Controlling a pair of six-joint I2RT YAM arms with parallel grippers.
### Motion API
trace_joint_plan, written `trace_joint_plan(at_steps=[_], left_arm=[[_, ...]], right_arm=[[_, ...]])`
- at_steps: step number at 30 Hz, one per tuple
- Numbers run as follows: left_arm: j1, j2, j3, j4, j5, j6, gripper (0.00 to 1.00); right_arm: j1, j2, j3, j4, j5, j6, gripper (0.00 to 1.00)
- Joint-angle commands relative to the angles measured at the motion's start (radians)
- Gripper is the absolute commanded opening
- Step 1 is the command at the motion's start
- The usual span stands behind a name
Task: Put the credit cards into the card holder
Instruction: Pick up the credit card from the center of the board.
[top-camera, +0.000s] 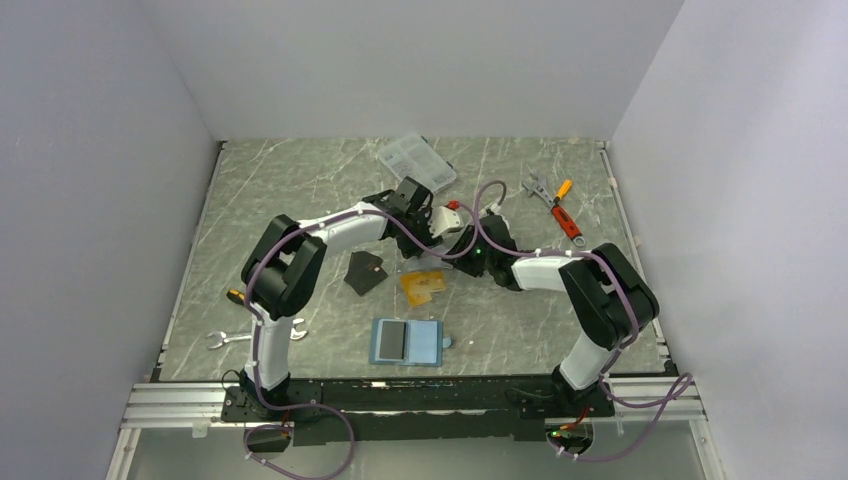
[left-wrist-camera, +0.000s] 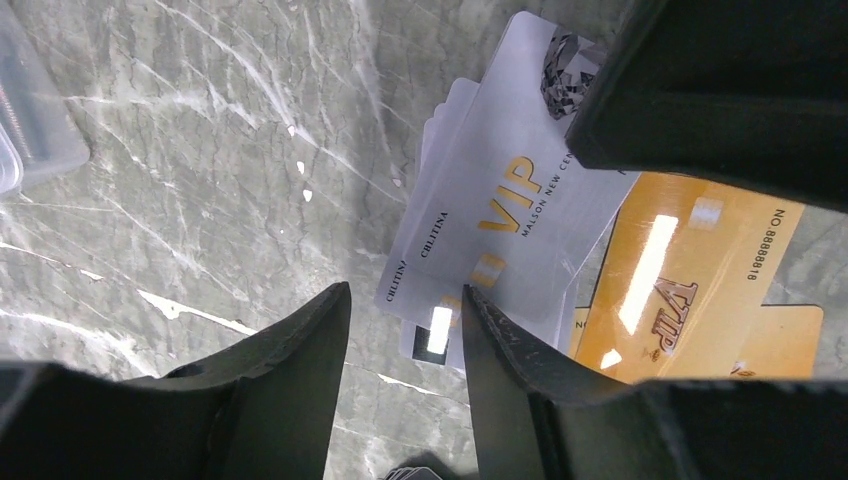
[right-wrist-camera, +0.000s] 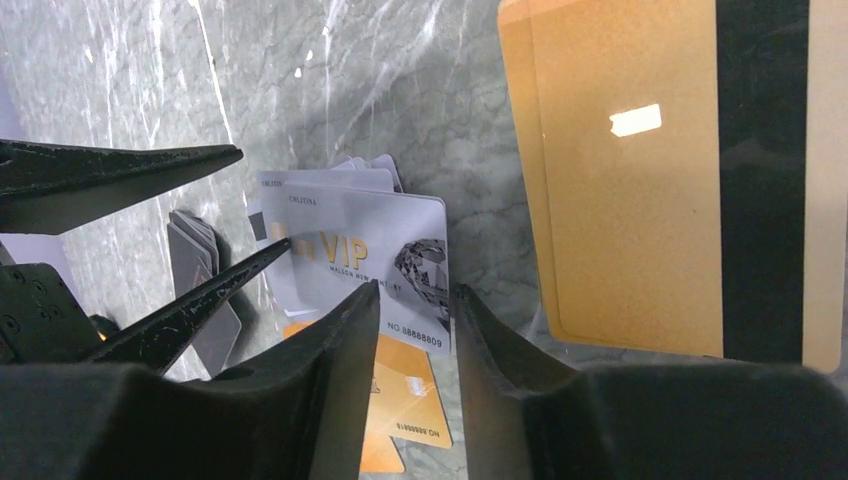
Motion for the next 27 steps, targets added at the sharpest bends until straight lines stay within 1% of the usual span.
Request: trace_joint_plan(at_steps=[1, 5, 9, 14, 22, 27], left_arm=[[-0.011, 0.006, -0.027, -0.008, -0.035, 0.035, 0.49], [-0.011, -0.004, -0.035, -0.023, -0.022, 0.03, 0.45], [-0.011, -0.016, -0.051, -0.03, -0.016, 0.024, 0.41], [-0.011, -0.021, -0.049, -0.045, -0.023, 0.025, 0.37], [-0.01, -0.039, -0.057, -0.054, -0.025, 0.023, 0.34], [-0.009, -0.036, -0.055, -0.062, -0.024, 0.021, 0.33]], right_arm=[[0.01, 0.024, -0.037, -0.012, 0.012, 0.018, 0.34], [0.009, 0.03, -0.045, -0.022, 0.017, 0.017, 0.26], [0.009, 0.027, -0.069, -0.035, 0.022, 0.023, 0.21], [0.009, -0.021, -0.124, -0.036, 0.04, 0.029, 0.16], [0.009, -0.08, -0.196, 0.005, 0.038, 0.054, 0.13], [0.002, -0.089, -0.224, 0.087, 0.002, 0.083, 0.11]])
